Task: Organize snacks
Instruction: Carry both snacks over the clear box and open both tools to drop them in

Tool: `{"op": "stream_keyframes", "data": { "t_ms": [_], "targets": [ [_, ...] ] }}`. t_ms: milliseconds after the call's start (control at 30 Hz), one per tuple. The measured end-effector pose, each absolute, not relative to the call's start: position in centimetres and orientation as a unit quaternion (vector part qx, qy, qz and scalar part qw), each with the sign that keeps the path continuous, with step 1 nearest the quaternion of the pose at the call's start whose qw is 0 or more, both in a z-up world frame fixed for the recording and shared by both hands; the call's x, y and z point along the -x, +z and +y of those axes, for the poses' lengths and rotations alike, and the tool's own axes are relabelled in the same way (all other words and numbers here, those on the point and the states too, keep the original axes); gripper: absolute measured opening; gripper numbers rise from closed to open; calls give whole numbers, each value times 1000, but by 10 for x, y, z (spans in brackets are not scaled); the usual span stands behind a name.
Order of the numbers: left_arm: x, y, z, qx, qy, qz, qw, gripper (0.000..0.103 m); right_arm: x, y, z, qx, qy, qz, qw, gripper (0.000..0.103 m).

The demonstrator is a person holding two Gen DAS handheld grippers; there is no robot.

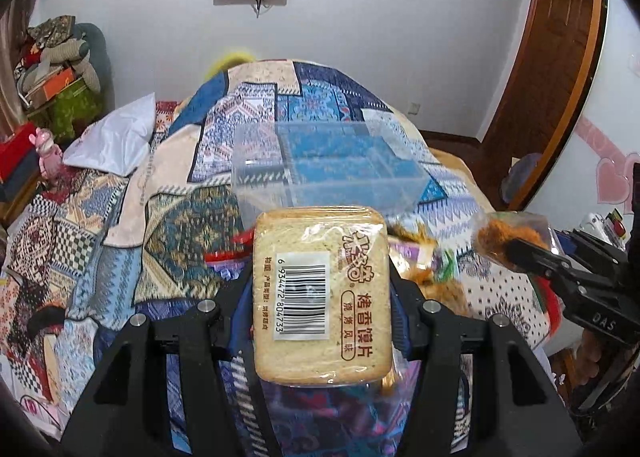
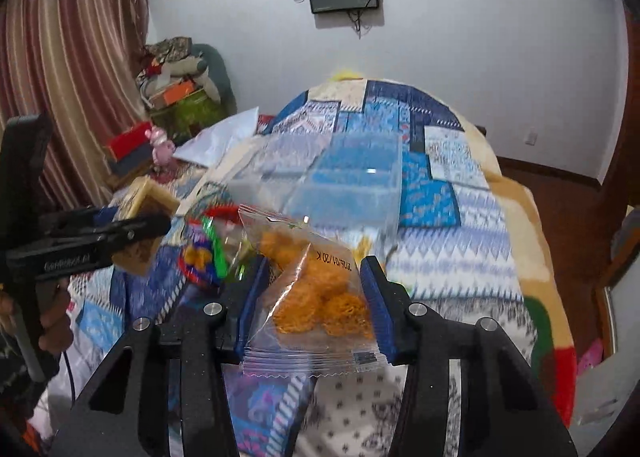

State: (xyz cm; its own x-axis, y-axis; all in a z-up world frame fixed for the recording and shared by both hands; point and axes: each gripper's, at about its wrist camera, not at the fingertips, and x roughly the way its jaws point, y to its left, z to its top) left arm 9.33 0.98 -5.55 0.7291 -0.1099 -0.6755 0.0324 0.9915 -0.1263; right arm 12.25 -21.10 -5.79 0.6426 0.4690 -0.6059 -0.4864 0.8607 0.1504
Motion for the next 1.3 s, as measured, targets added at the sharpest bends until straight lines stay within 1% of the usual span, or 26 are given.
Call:
{"op": "stream_keyframes", "data": {
  "t_ms": [267,533,1067,1300],
  "targets": [
    [-137,-50,22,52,-34,367,928,56,-164,-49,-191,2,260,323,910,44],
    [-197,-59,42,82,-29,388,918,55,-208,-54,-168,1,262,326,908,44],
    [-295,-100,47,69,-20,444,893,55,-284,-85,-135,20,248,348,904,44],
    [-311,-97,39,52,-28,438,897,55,-300,-106,-130,29,245,382,891,44]
  ]
}}
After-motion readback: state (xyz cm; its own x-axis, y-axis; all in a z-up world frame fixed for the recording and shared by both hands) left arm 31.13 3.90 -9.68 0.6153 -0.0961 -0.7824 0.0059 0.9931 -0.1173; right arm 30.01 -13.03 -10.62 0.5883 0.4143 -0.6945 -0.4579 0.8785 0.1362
